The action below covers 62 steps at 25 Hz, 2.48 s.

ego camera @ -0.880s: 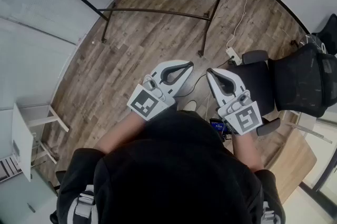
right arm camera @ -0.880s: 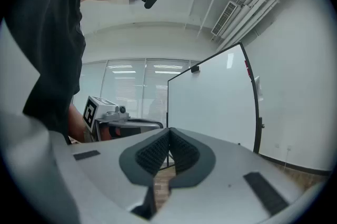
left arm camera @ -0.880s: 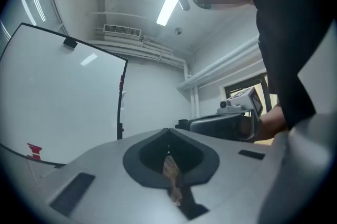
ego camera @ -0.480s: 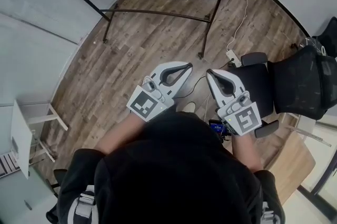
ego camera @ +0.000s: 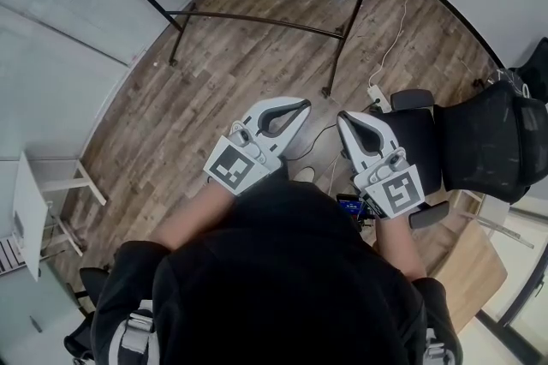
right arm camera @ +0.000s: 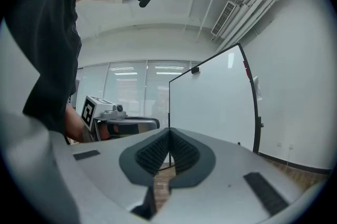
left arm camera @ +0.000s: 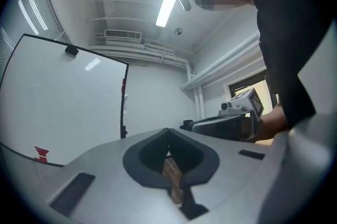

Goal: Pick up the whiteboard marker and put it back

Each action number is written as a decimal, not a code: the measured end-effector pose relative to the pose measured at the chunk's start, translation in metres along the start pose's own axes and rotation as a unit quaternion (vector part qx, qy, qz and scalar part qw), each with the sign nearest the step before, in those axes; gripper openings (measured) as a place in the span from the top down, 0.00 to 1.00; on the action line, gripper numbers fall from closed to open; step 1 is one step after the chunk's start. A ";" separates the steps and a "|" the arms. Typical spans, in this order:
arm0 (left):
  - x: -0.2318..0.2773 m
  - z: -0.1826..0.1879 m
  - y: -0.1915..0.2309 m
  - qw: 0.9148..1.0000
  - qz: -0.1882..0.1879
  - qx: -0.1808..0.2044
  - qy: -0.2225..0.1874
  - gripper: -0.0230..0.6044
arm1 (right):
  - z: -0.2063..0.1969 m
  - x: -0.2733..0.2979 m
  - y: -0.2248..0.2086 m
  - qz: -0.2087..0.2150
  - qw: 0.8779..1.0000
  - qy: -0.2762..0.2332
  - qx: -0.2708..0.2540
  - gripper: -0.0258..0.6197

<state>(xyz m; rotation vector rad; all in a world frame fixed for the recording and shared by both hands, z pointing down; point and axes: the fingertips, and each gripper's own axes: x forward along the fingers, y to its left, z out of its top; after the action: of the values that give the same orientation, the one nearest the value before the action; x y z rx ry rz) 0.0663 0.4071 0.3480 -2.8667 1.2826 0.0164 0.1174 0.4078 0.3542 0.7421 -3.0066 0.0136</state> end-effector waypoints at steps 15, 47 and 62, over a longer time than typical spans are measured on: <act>0.038 -0.011 0.059 1.000 -0.021 -0.003 -0.005 0.96 | -0.005 0.051 -0.049 -0.017 1.000 0.011 0.012 0.96; 0.109 -0.031 0.272 0.995 -0.098 -0.030 -0.003 0.96 | -0.014 0.247 -0.169 -0.079 0.996 0.047 0.016 0.96; 0.136 -0.036 0.294 0.995 -0.093 -0.032 0.002 0.96 | -0.023 0.259 -0.202 -0.079 0.995 0.050 0.042 0.96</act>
<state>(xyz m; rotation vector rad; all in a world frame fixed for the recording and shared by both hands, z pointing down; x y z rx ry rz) -0.0619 0.1100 0.3839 -3.0286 1.0300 0.0514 -0.0167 0.1089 0.3889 0.9549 -2.8592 0.1689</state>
